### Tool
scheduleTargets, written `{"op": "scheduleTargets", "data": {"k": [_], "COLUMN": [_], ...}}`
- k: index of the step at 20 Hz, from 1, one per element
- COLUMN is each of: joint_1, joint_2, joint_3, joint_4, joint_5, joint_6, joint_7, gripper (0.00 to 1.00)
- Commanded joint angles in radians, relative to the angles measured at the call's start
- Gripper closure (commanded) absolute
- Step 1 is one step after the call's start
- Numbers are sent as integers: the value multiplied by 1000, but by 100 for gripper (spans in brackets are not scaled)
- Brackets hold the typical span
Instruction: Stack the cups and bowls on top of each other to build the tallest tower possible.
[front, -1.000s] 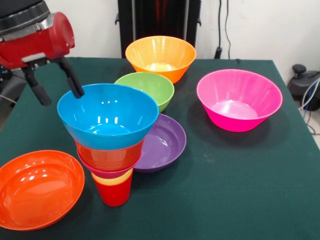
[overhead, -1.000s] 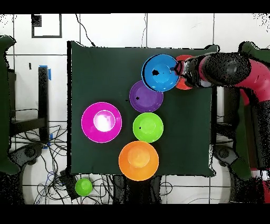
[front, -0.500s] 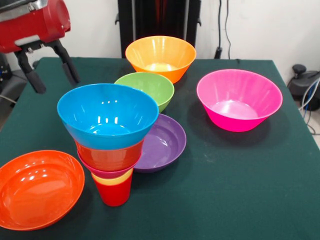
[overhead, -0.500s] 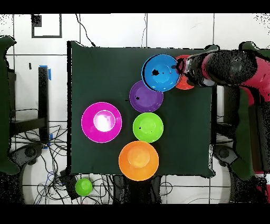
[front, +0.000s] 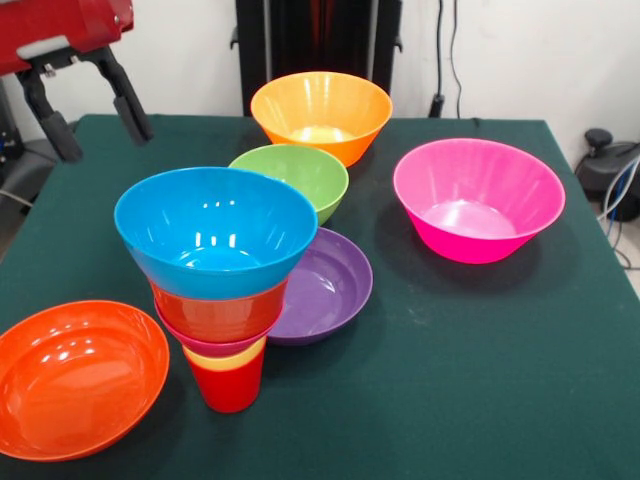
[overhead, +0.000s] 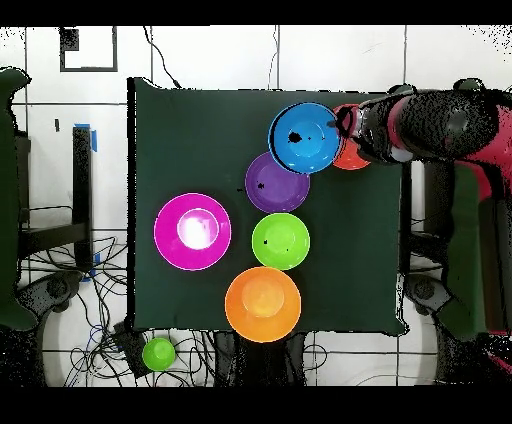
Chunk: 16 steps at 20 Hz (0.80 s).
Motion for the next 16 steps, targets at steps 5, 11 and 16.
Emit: {"op": "scheduleTargets", "data": {"k": [5, 11, 16], "joint_1": [37, 64, 127], "joint_2": [-15, -54, -186], "joint_3": [-18, -36, -114], "joint_4": [59, 44, 122], "joint_5": [6, -7, -67], "joint_6": [171, 183, 132], "joint_7": [-192, -139, 31], "gripper": [0, 0, 0]}}
